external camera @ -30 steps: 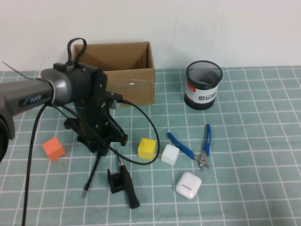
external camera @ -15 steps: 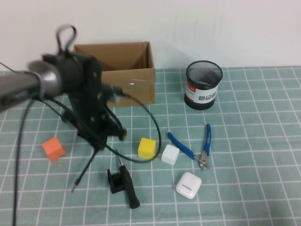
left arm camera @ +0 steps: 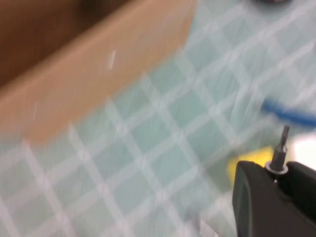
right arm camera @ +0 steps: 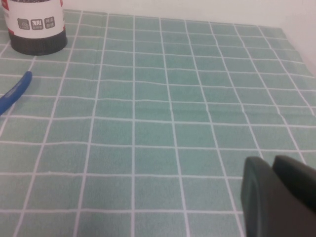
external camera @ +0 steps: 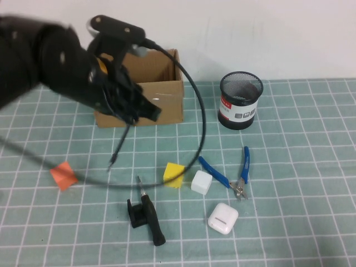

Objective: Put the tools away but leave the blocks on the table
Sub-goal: Place the long Screwdriver into the round holder, then pick up the black Screwdriver from the table

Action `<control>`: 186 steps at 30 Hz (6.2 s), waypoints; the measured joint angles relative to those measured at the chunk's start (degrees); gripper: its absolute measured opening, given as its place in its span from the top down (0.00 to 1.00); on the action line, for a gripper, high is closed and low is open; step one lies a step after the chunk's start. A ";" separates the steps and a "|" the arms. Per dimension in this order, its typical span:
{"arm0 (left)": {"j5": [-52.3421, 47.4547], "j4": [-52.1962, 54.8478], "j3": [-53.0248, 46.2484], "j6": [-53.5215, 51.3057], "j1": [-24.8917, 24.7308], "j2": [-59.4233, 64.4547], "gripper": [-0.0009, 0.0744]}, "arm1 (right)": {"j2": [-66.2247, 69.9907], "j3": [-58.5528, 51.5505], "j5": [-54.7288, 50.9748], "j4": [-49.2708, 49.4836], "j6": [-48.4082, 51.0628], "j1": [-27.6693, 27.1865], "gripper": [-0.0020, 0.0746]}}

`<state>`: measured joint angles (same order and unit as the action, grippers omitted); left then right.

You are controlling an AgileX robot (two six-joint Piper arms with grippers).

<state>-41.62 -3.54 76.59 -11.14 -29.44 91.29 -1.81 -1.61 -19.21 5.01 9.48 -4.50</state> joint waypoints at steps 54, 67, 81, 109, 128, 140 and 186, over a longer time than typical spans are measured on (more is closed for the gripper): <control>70.80 36.23 26.30 44.81 -6.17 40.64 0.91 | 0.00 0.00 0.00 0.00 0.09 0.00 0.98; 71.22 37.06 26.30 42.01 -5.83 42.02 0.91 | 0.00 0.00 0.00 0.00 0.09 0.00 0.98; 69.36 38.98 26.40 40.82 -6.18 42.02 0.89 | 0.00 0.00 0.00 0.00 0.09 0.00 0.98; 67.27 39.20 26.40 40.46 -6.87 41.65 0.86 | 0.00 0.00 0.00 0.00 0.09 0.00 0.98; 17.00 32.66 26.40 36.79 -16.85 23.96 0.99 | 0.00 0.00 0.00 0.00 0.09 0.00 0.98; -24.65 5.55 26.52 14.80 -17.20 17.07 0.99 | 0.00 0.00 0.00 0.00 0.09 0.00 0.98; -4.77 -3.87 -10.25 19.52 -7.66 14.53 0.93 | 0.00 0.00 0.00 0.00 0.09 0.00 0.98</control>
<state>-46.40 -7.42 66.34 8.38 -37.10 105.82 -1.81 -1.61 -19.21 5.01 9.56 -4.50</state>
